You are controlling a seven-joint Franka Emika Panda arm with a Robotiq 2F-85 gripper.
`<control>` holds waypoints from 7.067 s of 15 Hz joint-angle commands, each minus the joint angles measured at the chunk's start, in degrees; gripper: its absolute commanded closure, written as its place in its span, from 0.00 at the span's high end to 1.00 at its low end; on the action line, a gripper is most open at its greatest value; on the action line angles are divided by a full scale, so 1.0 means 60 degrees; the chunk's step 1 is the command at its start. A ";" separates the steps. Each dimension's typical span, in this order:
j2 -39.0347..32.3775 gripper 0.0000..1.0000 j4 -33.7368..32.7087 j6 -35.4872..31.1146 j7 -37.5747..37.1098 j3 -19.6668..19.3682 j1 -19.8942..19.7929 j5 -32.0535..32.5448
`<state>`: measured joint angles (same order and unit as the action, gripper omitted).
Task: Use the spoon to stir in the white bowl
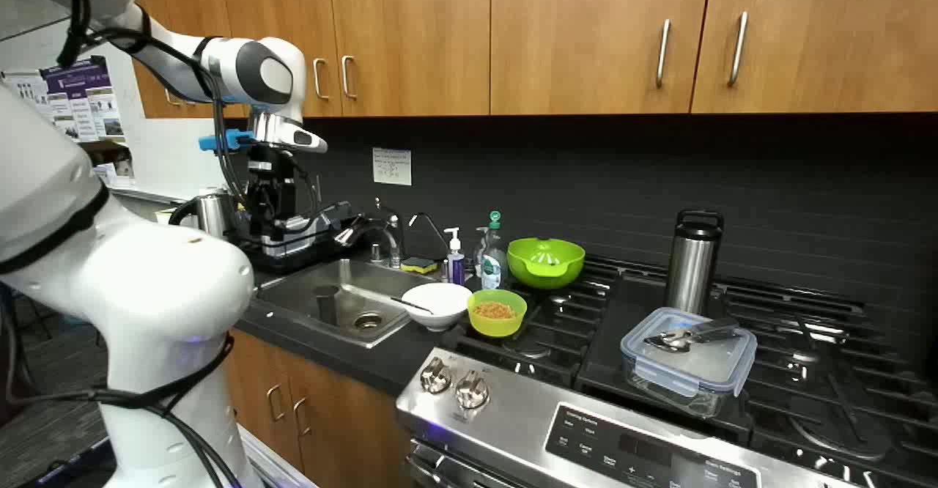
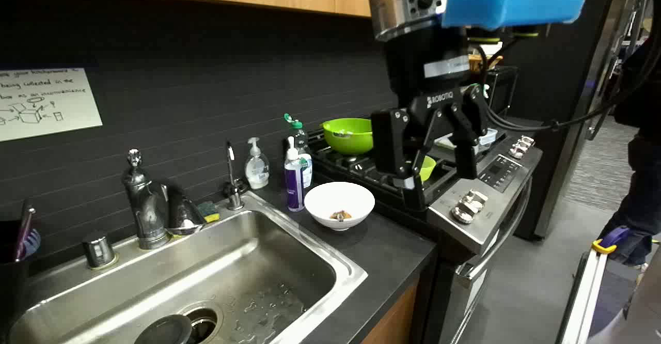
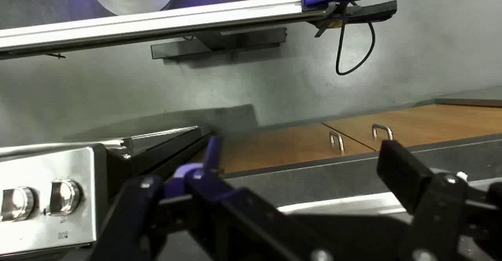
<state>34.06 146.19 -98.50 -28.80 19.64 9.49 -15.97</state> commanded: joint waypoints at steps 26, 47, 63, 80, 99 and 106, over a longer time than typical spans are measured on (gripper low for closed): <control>-0.1269 1.00 0.0221 -0.3789 -0.0919 0.0120 -0.0686 0.1362; -0.5723 1.00 -0.0977 -0.6780 -0.3746 -0.1012 -0.0874 0.4936; -0.7279 1.00 -0.2089 -0.6493 -0.1335 -0.2014 0.0219 0.7396; -0.7139 1.00 -0.1545 -0.5635 0.0580 -0.2018 0.0599 1.0444; -0.7940 1.00 -0.1725 -0.5561 -0.1929 -0.1684 0.0864 1.4595; -0.8369 1.00 -0.1984 -0.5323 -0.2813 -0.1566 0.0862 1.5508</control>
<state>-15.05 135.51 -132.09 -43.47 9.82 14.42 74.68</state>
